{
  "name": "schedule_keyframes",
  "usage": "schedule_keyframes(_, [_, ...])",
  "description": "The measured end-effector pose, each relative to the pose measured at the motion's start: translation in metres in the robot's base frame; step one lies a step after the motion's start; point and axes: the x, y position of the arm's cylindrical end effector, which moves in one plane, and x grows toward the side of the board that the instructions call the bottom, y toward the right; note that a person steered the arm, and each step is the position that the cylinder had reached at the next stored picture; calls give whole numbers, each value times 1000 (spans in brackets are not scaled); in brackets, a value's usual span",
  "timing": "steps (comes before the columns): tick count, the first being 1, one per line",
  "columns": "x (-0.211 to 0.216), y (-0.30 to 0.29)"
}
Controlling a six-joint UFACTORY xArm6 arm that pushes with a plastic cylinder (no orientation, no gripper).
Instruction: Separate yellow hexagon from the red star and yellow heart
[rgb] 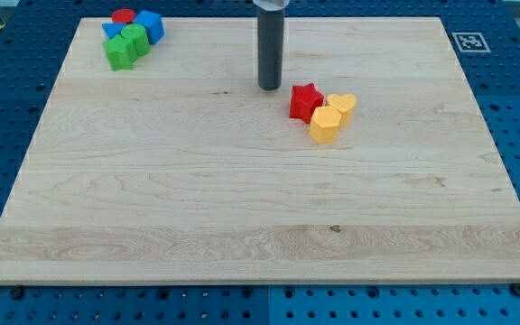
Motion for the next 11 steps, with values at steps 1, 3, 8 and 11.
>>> schedule_keyframes(1, [20,7])
schedule_keyframes(3, [29,40])
schedule_keyframes(8, [99,105])
schedule_keyframes(11, [132,79])
